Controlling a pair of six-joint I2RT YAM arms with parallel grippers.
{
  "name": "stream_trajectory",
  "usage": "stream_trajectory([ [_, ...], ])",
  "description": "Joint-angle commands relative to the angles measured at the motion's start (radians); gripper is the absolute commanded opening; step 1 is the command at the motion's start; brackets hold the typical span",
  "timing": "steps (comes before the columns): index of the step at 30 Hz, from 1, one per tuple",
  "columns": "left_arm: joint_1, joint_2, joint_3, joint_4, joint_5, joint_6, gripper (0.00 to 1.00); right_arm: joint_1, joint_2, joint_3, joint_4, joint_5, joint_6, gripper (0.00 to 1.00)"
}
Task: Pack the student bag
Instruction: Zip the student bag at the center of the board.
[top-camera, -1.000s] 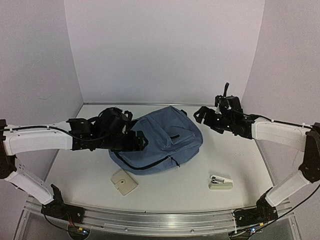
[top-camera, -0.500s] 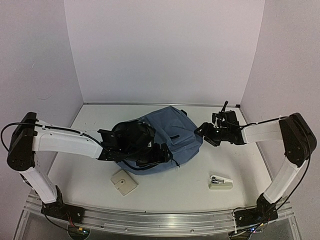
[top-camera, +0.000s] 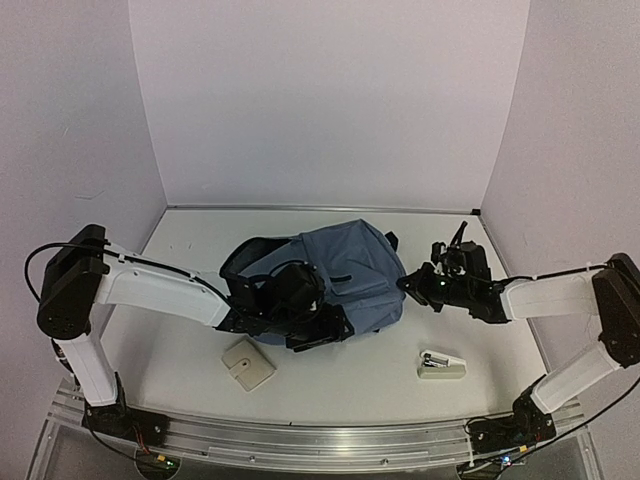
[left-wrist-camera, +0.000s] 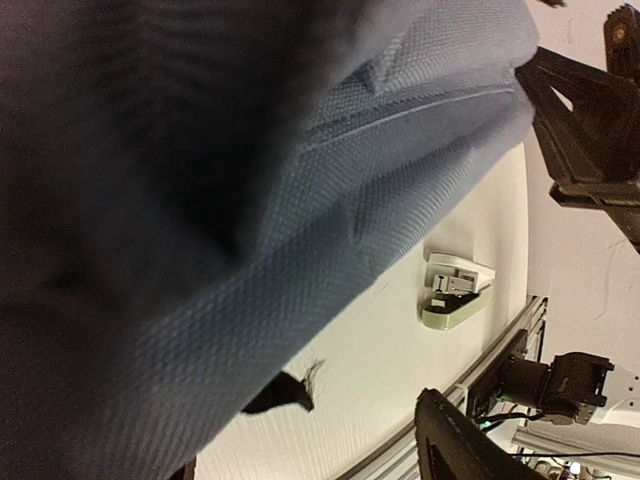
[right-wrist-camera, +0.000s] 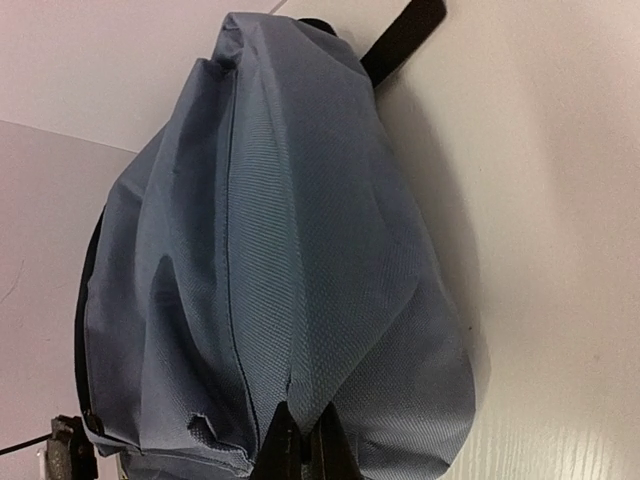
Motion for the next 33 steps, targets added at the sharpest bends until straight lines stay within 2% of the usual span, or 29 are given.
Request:
stream_trajectory([
  [1,-0.003,0.011,0.026,-0.016,-0.068,-0.003,0.63,0.078,-0.073,-0.017,0.053,0.059,0.063,0.00],
  [5,-0.003,0.006,0.043,-0.092,-0.135,0.003,0.43,0.101,-0.070,-0.017,0.053,0.068,0.071,0.00],
  [10,-0.004,-0.021,0.020,-0.130,-0.172,-0.006,0.37,0.112,-0.058,-0.005,0.053,0.068,0.065,0.00],
  [23,-0.004,-0.043,0.060,-0.197,-0.239,0.026,0.02,0.123,-0.046,0.004,0.051,0.074,0.060,0.00],
  [33,-0.004,-0.129,0.030,-0.316,-0.336,0.018,0.00,0.124,-0.093,-0.005,0.017,0.152,0.049,0.00],
])
